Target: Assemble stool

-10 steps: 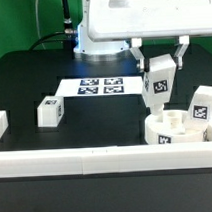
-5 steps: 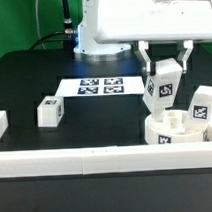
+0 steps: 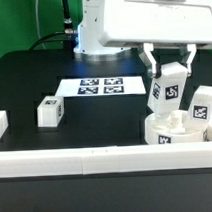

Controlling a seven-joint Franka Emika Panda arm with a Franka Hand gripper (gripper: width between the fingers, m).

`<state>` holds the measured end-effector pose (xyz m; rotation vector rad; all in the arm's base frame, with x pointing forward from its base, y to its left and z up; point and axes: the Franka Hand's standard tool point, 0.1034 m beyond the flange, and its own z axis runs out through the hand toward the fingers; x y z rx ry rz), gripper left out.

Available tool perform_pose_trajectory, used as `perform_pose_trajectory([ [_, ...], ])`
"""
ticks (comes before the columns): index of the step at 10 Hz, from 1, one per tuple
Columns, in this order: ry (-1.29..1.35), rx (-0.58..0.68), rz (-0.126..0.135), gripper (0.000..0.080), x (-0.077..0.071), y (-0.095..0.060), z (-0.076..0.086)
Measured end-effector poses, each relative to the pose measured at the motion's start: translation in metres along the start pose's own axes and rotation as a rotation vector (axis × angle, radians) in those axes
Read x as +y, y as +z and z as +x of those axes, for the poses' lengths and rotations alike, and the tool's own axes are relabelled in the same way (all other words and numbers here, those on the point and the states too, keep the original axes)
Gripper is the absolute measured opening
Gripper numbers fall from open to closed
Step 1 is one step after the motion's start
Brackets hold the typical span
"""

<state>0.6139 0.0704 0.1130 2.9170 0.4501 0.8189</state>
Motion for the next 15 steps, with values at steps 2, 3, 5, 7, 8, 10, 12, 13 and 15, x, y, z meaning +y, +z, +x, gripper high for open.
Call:
perform_pose_trajectory([
  [2,-0.021,-0.015,0.007,0.0325,-0.007,0.004,-0.006],
  [3,-0.028,-0.011,0.004,0.0325,-0.006,0.004,-0.007],
  [5,-0.027,-0.011,0.003,0.0325,-0.005,0.004,-0.007],
  [7,-0.027,-0.013,0.0,0.0325,-0.001,0.004,-0.008],
  [8,-0.025,-0.014,-0.001,0.0325,0.0,0.005,-0.009],
  [10,-0.025,-0.017,-0.001,0.0325,0.0,0.006,-0.01],
  [12,-0.027,-0.022,0.0,0.0325,-0.002,0.008,-0.013],
  [13,-0.029,-0.025,0.002,0.0325,-0.003,0.01,-0.015],
  [15,-0.031,-0.028,0.0,0.0325,-0.004,0.015,-0.02],
])
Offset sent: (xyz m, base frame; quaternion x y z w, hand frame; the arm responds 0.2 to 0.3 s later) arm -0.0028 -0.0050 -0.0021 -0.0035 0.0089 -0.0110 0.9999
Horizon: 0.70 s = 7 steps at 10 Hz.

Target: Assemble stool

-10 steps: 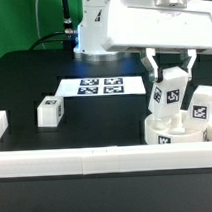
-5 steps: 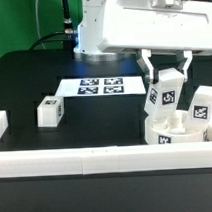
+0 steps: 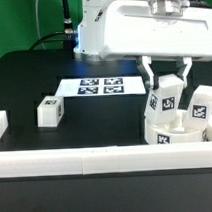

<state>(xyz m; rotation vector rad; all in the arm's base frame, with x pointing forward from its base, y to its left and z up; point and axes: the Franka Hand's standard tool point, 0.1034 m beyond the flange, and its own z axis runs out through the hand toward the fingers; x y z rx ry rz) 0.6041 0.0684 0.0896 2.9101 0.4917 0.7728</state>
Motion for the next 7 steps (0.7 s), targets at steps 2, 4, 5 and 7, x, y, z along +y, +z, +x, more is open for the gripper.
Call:
perform_pose_trajectory([
  [2,-0.002,0.017,-0.006,0.0325,0.0,0.002,0.0002],
  [4,-0.004,0.039,-0.012,0.0325,0.0001,0.0034,0.0015],
  [5,-0.004,0.039,-0.012,0.033,0.0002,0.0034,0.0015],
  [7,0.004,0.013,-0.008,0.0532,0.0045,0.0023,0.0019],
])
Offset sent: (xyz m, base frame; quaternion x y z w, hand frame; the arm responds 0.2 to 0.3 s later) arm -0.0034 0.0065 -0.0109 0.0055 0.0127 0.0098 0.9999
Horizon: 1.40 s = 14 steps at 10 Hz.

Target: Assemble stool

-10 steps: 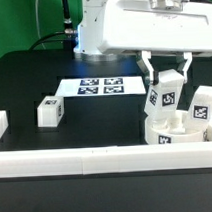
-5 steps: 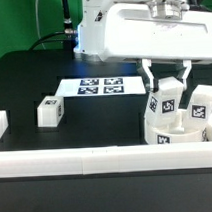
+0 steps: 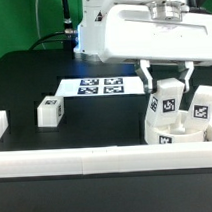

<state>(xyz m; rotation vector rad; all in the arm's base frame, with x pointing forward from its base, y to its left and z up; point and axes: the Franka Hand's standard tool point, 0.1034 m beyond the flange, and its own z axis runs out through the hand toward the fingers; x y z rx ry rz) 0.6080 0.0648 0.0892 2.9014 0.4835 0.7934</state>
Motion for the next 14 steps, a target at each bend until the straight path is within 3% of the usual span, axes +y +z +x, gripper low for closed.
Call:
perform_pose_trajectory([
  [1,0.004,-0.01,0.004,0.0532,0.002,-0.003,0.003],
  [2,0.007,-0.025,0.01,0.0625,0.002,-0.007,0.005],
  [4,0.012,-0.058,0.021,0.0642,0.008,-0.018,0.008],
  [7,0.009,-0.146,0.047,0.0649,0.039,-0.038,0.016],
  [11,0.011,-0.177,0.059,0.0649,0.036,-0.037,0.014],
  [12,0.024,-0.253,0.085,0.0649,0.036,-0.036,0.006],
  [13,0.028,-0.369,0.127,0.0649,0.029,-0.039,0.006],
  [14,0.002,-0.384,0.141,0.0649,0.028,-0.035,0.015],
])
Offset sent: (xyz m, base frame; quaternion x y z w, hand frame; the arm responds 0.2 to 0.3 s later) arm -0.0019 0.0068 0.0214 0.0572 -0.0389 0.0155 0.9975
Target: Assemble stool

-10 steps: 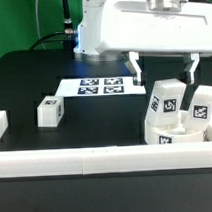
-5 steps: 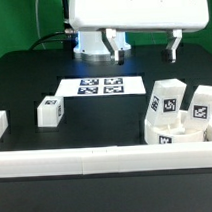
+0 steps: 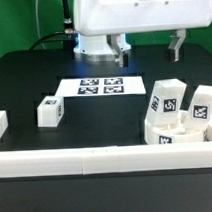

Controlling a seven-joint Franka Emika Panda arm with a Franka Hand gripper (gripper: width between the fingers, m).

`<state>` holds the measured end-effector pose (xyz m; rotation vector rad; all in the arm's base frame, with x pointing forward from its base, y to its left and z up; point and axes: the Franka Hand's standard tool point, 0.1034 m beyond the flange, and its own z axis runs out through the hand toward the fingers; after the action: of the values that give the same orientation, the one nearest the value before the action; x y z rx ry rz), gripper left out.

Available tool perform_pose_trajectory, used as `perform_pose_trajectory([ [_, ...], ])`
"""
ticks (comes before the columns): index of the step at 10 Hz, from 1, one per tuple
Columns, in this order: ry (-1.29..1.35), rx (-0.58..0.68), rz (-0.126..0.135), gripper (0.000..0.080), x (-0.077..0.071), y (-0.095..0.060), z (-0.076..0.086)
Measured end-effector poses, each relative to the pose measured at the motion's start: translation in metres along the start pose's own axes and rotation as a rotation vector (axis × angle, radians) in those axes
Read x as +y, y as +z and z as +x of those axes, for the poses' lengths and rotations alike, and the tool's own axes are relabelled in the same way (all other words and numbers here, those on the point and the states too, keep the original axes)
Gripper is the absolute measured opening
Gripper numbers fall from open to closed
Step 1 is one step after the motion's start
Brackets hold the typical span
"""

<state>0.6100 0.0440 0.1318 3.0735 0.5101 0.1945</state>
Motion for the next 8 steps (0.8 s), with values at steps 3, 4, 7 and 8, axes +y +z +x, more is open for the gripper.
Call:
perform_pose_trajectory([
  [3,-0.019,-0.012,0.001,0.0649,0.0,0.006,-0.001],
  [4,-0.046,-0.014,-0.001,0.0649,-0.001,0.007,-0.001],
  [7,-0.462,-0.015,-0.001,0.0649,-0.011,0.008,0.001],
  [8,-0.52,-0.024,0.005,0.0649,-0.011,0.008,0.0],
])
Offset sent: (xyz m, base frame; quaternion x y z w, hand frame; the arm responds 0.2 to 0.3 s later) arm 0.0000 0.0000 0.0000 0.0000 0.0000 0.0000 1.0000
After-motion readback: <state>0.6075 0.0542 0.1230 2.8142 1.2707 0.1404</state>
